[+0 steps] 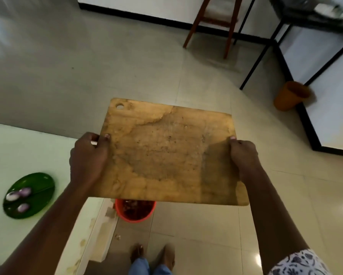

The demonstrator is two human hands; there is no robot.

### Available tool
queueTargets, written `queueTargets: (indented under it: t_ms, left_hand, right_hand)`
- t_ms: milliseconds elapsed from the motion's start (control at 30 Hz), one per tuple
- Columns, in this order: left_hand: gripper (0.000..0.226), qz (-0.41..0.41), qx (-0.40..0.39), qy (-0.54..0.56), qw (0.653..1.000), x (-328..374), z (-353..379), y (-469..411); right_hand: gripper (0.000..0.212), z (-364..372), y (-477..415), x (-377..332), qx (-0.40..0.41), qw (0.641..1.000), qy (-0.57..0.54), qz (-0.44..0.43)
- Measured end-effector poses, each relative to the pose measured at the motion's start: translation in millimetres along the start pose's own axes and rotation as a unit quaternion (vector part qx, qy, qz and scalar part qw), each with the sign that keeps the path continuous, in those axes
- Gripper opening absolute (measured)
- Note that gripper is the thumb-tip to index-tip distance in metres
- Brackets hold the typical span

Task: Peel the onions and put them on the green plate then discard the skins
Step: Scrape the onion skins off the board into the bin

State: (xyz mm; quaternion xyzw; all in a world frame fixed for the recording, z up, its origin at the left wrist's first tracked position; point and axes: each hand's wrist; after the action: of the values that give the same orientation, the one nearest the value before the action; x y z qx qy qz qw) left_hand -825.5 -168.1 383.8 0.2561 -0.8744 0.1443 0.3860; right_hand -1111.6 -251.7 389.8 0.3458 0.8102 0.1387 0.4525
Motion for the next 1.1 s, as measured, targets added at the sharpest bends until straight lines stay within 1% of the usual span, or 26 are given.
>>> queueTargets:
  t_ms: [167, 367, 700, 833, 1000, 1100]
  left_hand:
    - [0.041, 0.004, 0.031, 0.018, 0.999, 25.8, -57.9, 8.6]
    - [0.043, -0.005, 0.051, 0.023, 0.998, 28.5, -106.9, 18.0]
    - [0.044, -0.009, 0.048, 0.047, 0.998, -0.2, -176.5, 16.5]
    - [0.043, 0.015, 0.026, 0.039, 0.999, -22.4, -220.3, 3.9]
    - [0.045, 0.085, -0.003, 0.016, 0.996, -50.5, -265.2, -9.0]
    - [0.049, 0.092, -0.008, 0.007, 0.996, -63.9, -285.1, -14.3]
  right_hand:
    - [0.042, -19.1, 44.1, -35.8, -0.027, 0.999, 0.002, -0.036]
    - [0.040, -18.9, 89.3, -52.6, -0.044, 0.997, 0.001, -0.059]
    - [0.025, 11.2, 162.3, -67.6, -0.011, 0.996, -0.018, -0.087]
    - [0.031, 42.4, 198.5, -67.5, -0.006, 0.995, -0.025, -0.094]
    - [0.043, 81.4, 233.8, -65.9, 0.004, 0.989, -0.045, -0.140]
    - [0.044, 99.6, 250.7, -65.8, 0.003, 0.988, -0.048, -0.149]
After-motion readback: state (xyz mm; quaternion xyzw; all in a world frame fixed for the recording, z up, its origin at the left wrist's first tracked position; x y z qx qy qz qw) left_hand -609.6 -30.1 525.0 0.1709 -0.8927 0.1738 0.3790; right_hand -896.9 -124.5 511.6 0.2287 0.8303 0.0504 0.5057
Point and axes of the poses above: each hand's wrist, its own y-axis away from the middle knuckle, its own z-axis out of the palm, x = y × z, and after that the axes turned 11 degrees about z, right-handed
